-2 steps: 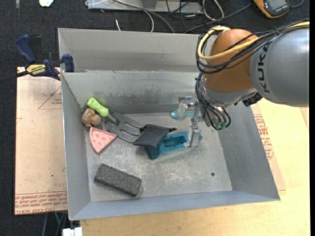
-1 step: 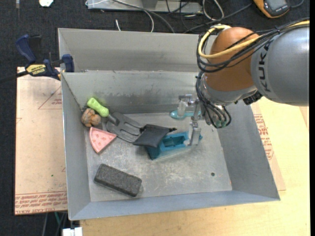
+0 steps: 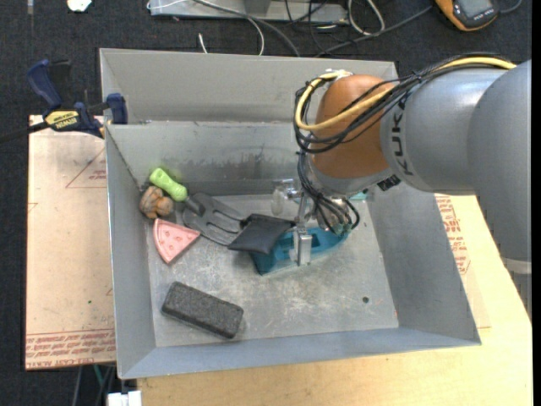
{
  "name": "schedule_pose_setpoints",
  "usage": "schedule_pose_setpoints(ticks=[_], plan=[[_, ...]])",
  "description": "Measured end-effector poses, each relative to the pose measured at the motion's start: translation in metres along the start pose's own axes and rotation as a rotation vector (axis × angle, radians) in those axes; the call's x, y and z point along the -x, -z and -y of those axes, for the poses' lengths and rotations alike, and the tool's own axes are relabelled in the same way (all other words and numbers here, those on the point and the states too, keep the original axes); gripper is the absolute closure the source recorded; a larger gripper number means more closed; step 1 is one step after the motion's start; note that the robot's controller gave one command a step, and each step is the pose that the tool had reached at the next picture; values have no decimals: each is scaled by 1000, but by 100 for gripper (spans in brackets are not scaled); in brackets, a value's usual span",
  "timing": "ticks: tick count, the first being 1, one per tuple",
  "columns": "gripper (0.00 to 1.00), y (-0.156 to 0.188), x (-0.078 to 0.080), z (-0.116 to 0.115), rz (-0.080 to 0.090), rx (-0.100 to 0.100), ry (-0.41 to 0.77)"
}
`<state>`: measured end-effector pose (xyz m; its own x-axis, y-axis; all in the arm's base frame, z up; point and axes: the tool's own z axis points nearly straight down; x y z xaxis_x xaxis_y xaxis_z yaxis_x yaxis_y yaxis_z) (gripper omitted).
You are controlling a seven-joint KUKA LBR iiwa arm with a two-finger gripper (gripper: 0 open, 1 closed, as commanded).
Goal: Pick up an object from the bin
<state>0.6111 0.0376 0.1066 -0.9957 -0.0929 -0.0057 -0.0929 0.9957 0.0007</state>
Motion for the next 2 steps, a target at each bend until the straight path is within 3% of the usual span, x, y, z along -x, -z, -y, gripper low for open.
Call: schedule_pose_setpoints(ticks=[1, 2], plan=[[0, -27, -1, -18, -16, -17, 213], [100, -27, -12, -15, -35, -23, -83]])
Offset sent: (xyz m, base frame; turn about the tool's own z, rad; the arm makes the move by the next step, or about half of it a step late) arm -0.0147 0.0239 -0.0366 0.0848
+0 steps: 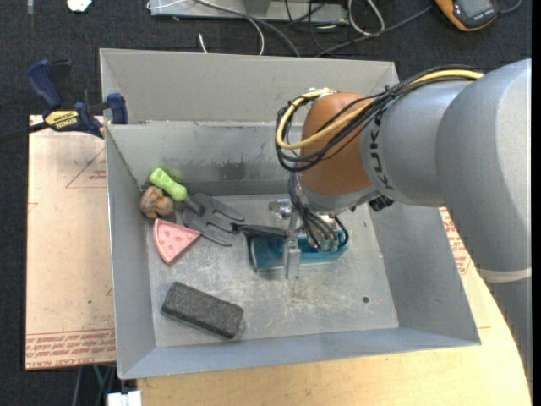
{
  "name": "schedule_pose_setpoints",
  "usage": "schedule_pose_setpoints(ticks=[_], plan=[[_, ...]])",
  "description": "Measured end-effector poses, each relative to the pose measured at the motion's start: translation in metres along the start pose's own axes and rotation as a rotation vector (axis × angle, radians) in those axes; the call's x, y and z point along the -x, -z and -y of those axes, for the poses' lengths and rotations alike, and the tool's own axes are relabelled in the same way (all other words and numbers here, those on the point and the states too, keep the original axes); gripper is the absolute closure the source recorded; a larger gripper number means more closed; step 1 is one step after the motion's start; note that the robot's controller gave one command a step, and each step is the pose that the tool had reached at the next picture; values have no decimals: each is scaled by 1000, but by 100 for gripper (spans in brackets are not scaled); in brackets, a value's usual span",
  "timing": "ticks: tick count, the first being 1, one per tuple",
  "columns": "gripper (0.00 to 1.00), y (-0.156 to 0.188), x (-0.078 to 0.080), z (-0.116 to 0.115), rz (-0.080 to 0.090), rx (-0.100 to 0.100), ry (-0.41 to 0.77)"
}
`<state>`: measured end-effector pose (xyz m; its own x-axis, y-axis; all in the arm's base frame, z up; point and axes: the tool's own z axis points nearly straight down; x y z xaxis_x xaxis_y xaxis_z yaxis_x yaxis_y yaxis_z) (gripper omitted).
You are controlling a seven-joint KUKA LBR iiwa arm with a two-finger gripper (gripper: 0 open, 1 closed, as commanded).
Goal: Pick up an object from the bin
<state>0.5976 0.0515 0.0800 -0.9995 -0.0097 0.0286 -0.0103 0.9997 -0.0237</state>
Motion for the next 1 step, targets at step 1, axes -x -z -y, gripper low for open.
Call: schedule_pose_setpoints(ticks=[1], plan=[[100, 0, 0, 0, 0, 0, 0]])
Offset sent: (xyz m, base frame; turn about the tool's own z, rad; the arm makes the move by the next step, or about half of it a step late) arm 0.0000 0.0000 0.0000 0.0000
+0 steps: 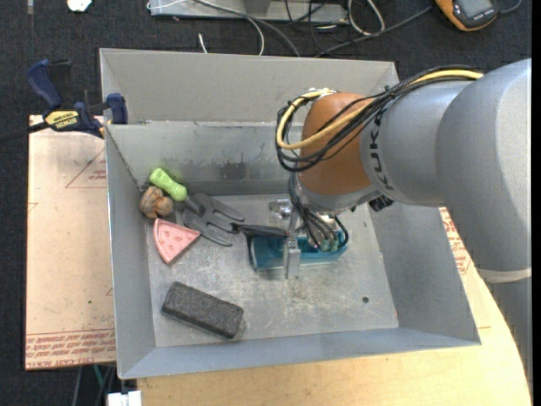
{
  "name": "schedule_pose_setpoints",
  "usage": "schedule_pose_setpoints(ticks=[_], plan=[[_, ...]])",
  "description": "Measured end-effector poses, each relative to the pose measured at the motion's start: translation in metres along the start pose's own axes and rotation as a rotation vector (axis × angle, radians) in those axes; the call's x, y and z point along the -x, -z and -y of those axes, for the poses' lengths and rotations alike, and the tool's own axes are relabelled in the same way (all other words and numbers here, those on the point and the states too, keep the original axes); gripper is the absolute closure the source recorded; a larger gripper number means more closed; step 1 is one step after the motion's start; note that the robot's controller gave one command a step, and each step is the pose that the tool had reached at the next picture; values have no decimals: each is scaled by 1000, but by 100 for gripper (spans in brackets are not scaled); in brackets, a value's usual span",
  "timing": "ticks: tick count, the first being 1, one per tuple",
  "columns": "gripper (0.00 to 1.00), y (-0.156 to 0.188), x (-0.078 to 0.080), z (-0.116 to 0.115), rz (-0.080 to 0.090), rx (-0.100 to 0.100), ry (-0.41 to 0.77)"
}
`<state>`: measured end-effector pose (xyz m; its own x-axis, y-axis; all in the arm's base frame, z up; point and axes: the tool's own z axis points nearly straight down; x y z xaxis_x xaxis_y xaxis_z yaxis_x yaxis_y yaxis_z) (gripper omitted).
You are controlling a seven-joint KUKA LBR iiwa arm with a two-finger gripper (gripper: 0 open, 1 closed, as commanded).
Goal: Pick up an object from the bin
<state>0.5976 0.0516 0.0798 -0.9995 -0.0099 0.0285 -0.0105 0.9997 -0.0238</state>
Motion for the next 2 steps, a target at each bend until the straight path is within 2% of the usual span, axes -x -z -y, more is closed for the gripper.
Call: schedule_pose_setpoints(ticks=[2], plan=[[100, 0, 0, 0, 0, 0, 0]])
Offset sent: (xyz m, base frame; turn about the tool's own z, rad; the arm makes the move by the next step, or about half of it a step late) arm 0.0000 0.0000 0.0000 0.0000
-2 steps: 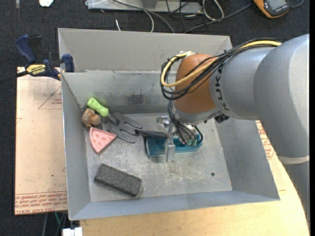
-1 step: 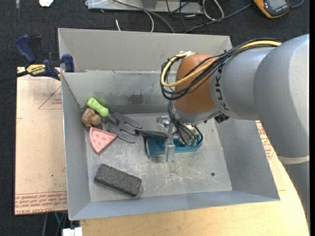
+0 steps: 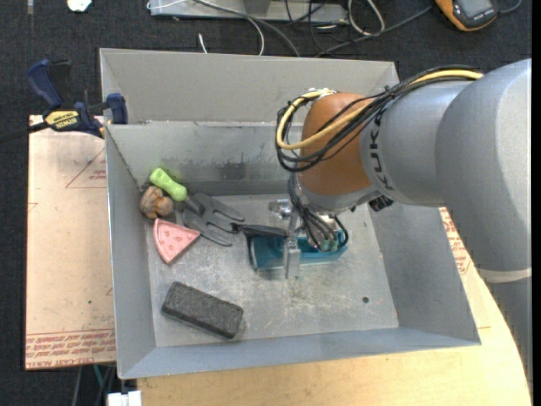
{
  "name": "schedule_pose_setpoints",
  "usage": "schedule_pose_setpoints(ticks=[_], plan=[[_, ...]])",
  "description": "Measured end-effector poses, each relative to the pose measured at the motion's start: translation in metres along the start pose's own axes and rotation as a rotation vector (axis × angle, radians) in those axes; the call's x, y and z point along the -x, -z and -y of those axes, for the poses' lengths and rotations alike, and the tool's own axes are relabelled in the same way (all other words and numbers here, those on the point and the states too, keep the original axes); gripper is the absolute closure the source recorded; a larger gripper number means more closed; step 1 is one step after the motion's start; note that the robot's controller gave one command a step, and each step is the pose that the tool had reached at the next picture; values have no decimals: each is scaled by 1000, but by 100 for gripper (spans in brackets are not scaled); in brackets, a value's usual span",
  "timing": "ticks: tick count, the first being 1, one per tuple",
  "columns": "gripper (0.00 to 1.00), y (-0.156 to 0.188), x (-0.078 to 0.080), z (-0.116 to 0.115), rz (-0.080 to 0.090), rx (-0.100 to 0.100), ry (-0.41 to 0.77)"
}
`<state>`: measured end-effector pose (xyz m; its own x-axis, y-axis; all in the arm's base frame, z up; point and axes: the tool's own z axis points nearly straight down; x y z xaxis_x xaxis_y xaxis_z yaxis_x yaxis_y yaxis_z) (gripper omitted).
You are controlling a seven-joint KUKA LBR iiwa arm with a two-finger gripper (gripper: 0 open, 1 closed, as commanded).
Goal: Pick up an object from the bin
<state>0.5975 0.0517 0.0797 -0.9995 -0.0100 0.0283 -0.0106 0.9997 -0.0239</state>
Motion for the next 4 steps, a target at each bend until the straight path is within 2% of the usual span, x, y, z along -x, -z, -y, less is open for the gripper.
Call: schedule_pose_setpoints(ticks=[1, 2, 3, 4], plan=[[100, 25, 10, -10, 12, -1, 557], [100, 25, 10, -10, 12, -1, 557], [100, 82, 11, -9, 3, 2, 549], [100, 157, 6, 1, 3, 2, 703]])
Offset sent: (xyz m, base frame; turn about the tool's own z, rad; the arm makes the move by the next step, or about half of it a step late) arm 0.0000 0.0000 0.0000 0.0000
